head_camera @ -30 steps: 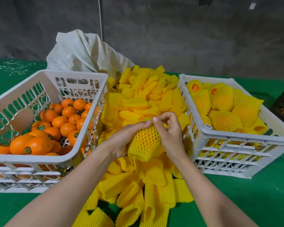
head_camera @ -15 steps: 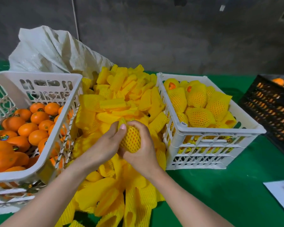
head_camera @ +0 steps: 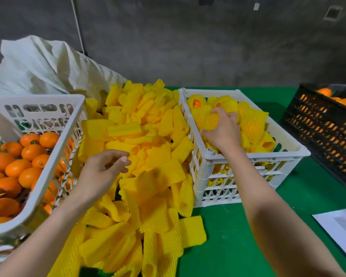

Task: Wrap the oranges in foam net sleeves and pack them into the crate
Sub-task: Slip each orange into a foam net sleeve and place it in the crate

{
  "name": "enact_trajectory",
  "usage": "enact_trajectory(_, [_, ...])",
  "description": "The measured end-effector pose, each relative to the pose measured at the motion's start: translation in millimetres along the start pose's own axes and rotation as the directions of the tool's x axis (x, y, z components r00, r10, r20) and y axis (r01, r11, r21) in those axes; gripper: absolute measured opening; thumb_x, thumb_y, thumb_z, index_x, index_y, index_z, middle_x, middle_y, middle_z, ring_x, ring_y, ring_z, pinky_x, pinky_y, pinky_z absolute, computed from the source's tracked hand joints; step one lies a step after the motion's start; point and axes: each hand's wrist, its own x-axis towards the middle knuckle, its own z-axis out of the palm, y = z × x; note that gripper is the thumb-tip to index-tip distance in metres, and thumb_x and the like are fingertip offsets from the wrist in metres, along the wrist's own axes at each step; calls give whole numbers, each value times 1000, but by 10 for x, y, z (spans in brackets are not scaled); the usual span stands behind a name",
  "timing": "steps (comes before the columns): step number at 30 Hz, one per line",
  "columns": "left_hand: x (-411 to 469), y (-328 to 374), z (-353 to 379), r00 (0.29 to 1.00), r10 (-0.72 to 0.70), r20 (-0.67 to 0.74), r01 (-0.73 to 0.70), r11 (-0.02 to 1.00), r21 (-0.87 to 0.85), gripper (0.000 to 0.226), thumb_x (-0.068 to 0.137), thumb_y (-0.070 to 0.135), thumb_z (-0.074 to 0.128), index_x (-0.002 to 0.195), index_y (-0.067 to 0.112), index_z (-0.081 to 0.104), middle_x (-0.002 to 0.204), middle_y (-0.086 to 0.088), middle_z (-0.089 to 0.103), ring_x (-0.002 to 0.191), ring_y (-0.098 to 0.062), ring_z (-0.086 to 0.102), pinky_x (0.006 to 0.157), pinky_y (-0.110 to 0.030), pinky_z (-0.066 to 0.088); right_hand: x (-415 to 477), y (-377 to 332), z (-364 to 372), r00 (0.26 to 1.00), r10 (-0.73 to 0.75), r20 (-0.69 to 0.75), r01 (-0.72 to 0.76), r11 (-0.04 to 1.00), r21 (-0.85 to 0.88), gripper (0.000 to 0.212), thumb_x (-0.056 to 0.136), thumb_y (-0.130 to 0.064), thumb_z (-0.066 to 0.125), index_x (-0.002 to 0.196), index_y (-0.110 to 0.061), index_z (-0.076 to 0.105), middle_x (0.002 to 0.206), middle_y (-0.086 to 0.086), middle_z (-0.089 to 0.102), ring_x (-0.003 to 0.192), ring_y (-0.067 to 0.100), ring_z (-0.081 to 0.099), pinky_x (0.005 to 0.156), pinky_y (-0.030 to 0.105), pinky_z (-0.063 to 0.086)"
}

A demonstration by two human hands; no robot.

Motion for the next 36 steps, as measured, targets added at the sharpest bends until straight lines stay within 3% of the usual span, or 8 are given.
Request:
enact_trajectory(6, [87, -6, -145, 997, 4, -75, -7, 1000, -28, 12, 89, 29, 54, 87, 27, 65, 104, 1, 69, 78, -7, 69, 79, -36, 54, -47, 53, 131, 993, -19, 116, 50, 959, -279, 45, 87, -60, 44, 123, -34, 50, 139, 9, 36, 126, 38, 33, 99, 51, 30])
enact_trajectory(9, [107, -19, -290, 992, 20, -126, -24, 999, -32, 12, 90, 26, 54, 87, 29, 65, 100, 2, 70, 77, -6, 69, 75, -32, 54, -57, 12, 128, 988, -28, 152, 83, 925, -370, 41, 94, -53, 32, 122, -33, 54, 137, 9, 43, 125, 37, 37, 104, 55, 21])
enact_trajectory(14, [125, -85, -532, 983, 13, -185, -24, 998, -61, 12, 90, 30, 54, 89, 30, 66, 97, 3, 71, 81, -14, 69, 77, -37, 54, 82, -139, 3, 969, 50, 241, 82, 858, -507, 38, 94, -34, 42, 131, -32, 48, 140, 11, 44, 132, 36, 32, 110, 64, 4])
enact_trajectory(17, [133, -140, -631, 977, -3, -213, -14, 997, -82, 13, 94, 24, 54, 92, 30, 65, 88, 5, 72, 78, -12, 69, 75, -34, 54, -77, -267, 170, 969, -202, 141, 244, 857, -454, 55, 92, -32, 52, 143, -27, 31, 153, 10, 23, 143, 31, 13, 113, 55, -4])
enact_trajectory(21, [94, -188, -685, 973, -16, -231, -10, 993, -114, 13, 94, 21, 54, 91, 28, 65, 81, 5, 72, 74, -10, 69, 70, -28, 52, -387, -409, 586, 780, -540, 317, 611, 766, -198, 52, 90, -25, 58, 138, -15, 42, 146, 9, 38, 137, 24, 28, 112, 36, 11])
enact_trajectory(25, [12, -225, -699, 971, -31, -238, -2, 991, -137, 14, 94, 20, 54, 92, 28, 65, 86, 3, 71, 75, -10, 69, 72, -28, 53, -491, -331, 919, 679, -304, 668, 658, 656, -370, 67, 89, -31, 60, 144, -13, 27, 149, 11, 29, 141, 27, 18, 114, 54, 2])
enact_trajectory(31, [-74, -287, -754, 966, -59, -250, 16, 985, -173, 12, 95, 21, 54, 97, 24, 65, 90, 1, 71, 78, -12, 69, 70, -24, 51, -521, -339, 991, 695, -395, 601, 652, 699, -294, 59, 89, -21, 56, 142, -19, 31, 143, 10, 34, 136, 27, 26, 113, 51, 11])
enact_trajectory(36, [-84, -287, -751, 967, -61, -247, 15, 983, -181, 12, 95, 20, 54, 94, 26, 64, 90, -1, 71, 77, -11, 68, 71, -26, 51, -795, -512, 1225, 650, -414, 637, 689, 674, -266, 52, 86, -52, 55, 123, -16, 53, 126, 11, 48, 122, 27, 38, 97, 38, 29])
